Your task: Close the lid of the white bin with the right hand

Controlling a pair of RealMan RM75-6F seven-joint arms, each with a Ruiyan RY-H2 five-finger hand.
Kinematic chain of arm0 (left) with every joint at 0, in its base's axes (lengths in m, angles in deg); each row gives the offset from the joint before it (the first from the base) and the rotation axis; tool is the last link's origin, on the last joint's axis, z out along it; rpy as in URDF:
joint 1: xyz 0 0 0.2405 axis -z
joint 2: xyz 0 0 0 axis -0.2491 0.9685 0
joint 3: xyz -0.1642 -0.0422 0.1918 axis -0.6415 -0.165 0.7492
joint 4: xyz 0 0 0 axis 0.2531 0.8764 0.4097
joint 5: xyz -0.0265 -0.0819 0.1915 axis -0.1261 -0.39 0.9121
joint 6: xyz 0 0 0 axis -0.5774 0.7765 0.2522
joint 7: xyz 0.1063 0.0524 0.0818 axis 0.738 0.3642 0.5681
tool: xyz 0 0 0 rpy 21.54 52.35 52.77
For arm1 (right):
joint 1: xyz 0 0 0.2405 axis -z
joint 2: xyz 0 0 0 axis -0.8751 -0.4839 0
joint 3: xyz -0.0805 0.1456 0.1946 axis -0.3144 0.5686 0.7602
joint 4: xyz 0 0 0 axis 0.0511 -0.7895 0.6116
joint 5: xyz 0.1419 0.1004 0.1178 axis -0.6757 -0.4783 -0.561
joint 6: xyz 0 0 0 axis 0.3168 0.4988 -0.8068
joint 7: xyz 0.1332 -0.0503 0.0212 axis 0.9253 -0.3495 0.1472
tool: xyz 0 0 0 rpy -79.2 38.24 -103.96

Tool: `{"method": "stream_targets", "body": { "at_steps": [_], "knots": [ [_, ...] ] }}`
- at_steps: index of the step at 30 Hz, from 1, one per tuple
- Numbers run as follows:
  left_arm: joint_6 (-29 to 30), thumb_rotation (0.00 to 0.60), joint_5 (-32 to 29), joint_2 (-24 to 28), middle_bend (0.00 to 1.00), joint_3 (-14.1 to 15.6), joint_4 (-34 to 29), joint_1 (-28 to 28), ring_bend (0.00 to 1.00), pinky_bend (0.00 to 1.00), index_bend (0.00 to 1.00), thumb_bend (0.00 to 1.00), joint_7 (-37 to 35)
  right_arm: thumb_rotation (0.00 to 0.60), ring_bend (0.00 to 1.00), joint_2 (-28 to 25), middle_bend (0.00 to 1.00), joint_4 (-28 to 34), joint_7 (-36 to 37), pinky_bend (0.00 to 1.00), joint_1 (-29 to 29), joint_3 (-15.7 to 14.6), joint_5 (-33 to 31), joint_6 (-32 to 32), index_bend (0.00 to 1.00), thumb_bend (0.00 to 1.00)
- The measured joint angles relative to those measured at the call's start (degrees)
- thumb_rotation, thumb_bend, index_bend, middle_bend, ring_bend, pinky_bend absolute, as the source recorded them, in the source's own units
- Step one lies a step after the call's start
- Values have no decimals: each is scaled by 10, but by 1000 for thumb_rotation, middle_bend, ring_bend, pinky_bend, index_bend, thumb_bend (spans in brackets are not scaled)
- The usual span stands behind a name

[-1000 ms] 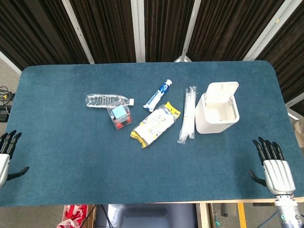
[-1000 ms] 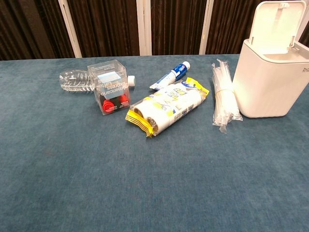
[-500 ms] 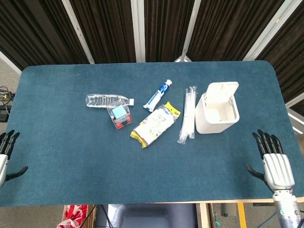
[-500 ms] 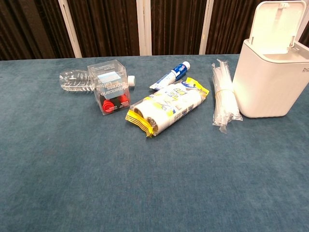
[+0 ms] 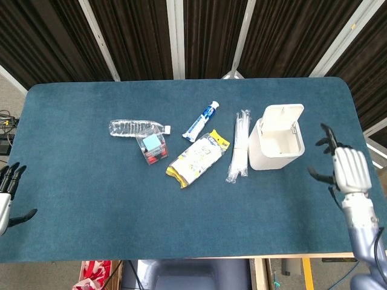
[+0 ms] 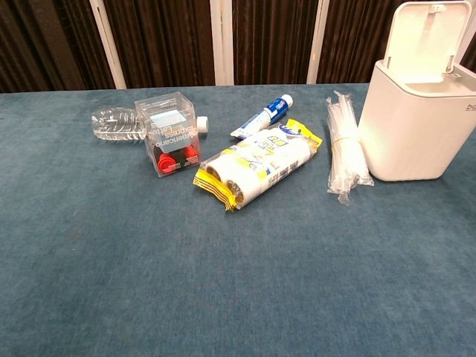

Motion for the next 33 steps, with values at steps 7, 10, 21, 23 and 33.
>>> {"method": "stream_targets", "body": {
  "at_steps": [7, 10, 21, 23, 33],
  "knots": [
    [-8, 600, -7, -2, 0, -1, 2, 3, 0, 0, 0, 0, -3, 600, 948, -20, 855, -19, -27, 828, -91, 57, -156, -87, 0, 692],
    [-10, 600, -13, 0, 0, -3, 2, 3, 0, 0, 0, 0, -9, 600, 951, -25, 858, -32, -48, 828, -131, 67, -223, -123, 11, 734],
    [-13, 600, -19, 4, 0, -4, 6, 2, 0, 0, 0, 0, -24, 600, 958, -7, 864, -86, -142, 828, -264, 55, -409, -177, 193, 769],
    [-12, 600, -19, 5, 0, -5, 6, 1, 0, 0, 0, 0, -27, 600, 958, 1, 864, -92, -153, 828, -278, 49, -427, -176, 207, 769],
    [-15, 600, -20, 7, 0, -4, 10, 2, 0, 0, 0, 0, -37, 600, 958, 30, 864, -112, -185, 828, -323, 22, -485, -167, 299, 769]
  ]
}}
